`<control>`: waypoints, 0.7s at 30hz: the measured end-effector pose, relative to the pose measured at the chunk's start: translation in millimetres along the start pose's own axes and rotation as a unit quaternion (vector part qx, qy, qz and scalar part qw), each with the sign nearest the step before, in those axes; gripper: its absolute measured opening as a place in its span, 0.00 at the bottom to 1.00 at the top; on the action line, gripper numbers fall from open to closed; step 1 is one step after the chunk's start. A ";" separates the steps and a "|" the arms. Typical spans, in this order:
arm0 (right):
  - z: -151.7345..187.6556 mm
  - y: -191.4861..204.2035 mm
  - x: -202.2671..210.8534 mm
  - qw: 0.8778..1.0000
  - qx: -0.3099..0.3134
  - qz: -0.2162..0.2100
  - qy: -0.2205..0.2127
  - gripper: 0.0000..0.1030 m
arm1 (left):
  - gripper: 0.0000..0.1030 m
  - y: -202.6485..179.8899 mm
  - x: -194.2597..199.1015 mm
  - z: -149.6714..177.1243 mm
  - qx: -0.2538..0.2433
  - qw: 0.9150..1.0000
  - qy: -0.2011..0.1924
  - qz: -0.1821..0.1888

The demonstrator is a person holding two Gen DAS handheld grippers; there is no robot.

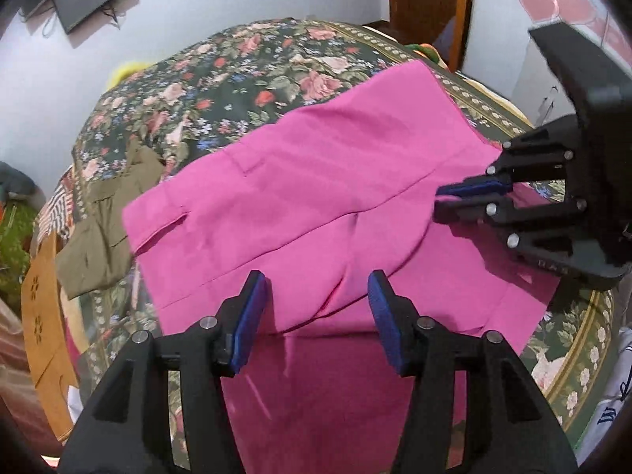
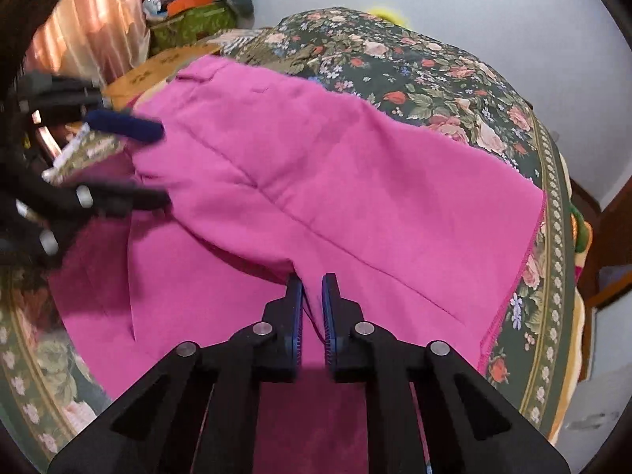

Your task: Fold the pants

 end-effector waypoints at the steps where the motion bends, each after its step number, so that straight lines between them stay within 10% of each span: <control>1: -1.8 -1.3 2.8 1.000 -0.003 0.001 -0.008 0.06 | 0.52 -1.3 -0.6 -0.7 -0.002 1.000 -0.002 0.002; 7: -14.4 -10.4 22.3 0.998 -0.036 -0.012 -0.049 0.03 | 0.51 -8.3 -8.2 -2.8 -0.019 1.000 -0.001 -0.010; 12: -16.0 -8.4 34.8 0.998 -0.036 -0.017 -0.058 0.03 | 0.15 1.6 -5.1 -4.6 -0.003 0.999 0.000 -0.039; 21: -2.1 13.9 65.2 0.997 -0.022 -0.018 -0.072 0.02 | 0.13 -11.7 39.3 13.7 0.002 1.000 -0.025 -0.010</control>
Point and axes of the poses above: each gripper's, at about its wrist camera, not at the fingertips, and x roughly against the way its jaws point, y to its left, z to its underside, the point moved 4 cm from there along -x, roughly the way its jaws point, and after that the axes turned 4 degrees about -z, right-handed, at the moved point
